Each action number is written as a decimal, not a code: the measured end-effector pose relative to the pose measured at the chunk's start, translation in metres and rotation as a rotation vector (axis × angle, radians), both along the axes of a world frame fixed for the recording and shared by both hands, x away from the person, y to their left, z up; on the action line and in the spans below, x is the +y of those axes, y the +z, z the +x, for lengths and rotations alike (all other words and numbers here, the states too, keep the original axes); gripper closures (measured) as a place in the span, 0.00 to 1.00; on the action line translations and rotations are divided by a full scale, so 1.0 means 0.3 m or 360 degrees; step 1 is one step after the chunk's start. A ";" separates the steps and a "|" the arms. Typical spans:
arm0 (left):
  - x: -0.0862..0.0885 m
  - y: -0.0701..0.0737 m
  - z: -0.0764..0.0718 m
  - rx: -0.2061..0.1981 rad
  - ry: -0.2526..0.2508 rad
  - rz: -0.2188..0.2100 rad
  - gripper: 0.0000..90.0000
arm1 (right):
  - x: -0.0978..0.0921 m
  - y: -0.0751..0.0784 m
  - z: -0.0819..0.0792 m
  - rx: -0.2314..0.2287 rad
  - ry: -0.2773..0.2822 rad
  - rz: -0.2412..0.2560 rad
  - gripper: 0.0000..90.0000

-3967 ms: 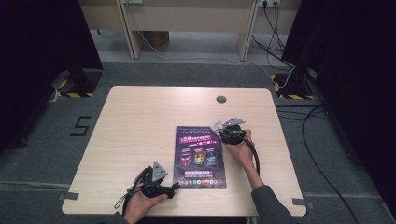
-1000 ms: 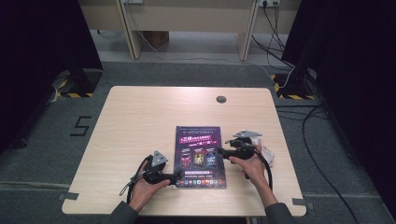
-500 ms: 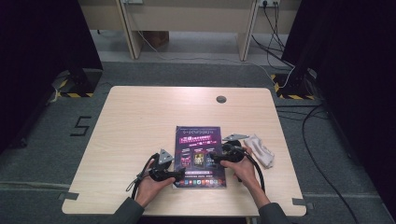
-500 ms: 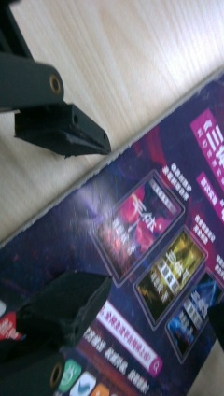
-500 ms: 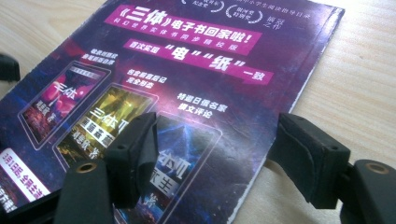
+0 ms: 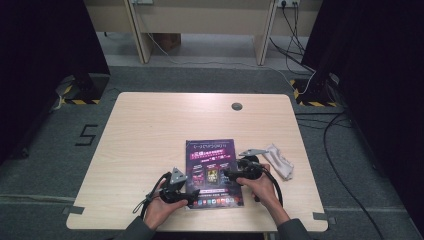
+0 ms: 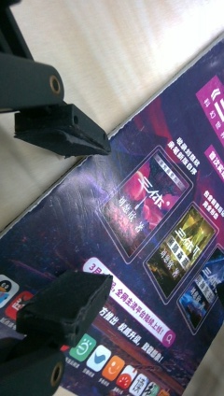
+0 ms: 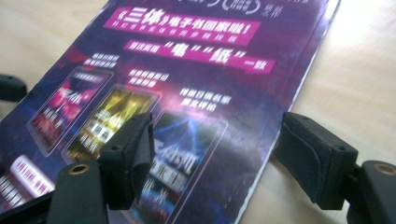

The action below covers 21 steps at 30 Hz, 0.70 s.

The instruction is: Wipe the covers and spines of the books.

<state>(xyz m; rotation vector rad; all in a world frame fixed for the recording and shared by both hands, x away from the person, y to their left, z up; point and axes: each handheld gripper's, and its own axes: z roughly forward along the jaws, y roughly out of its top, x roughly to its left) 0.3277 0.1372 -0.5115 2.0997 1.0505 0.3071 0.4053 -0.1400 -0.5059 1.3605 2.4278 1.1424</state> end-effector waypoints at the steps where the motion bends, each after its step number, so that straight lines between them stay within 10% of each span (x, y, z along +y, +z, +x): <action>1: 0.003 0.002 -0.006 0.0006 -0.0011 0.0008 0.34 | 0.000 0.003 -0.011 0.0009 0.0011 -0.0008 0.34; 9: 0.008 -0.004 0.031 0.0015 0.0053 -0.0032 0.31 | -0.013 -0.001 0.024 0.0006 -0.0069 0.0041 0.51; 21: -0.004 -0.010 0.033 -0.0017 0.0064 -0.0042 0.32 | -0.008 -0.015 0.083 0.0035 -0.0192 0.0189 0.45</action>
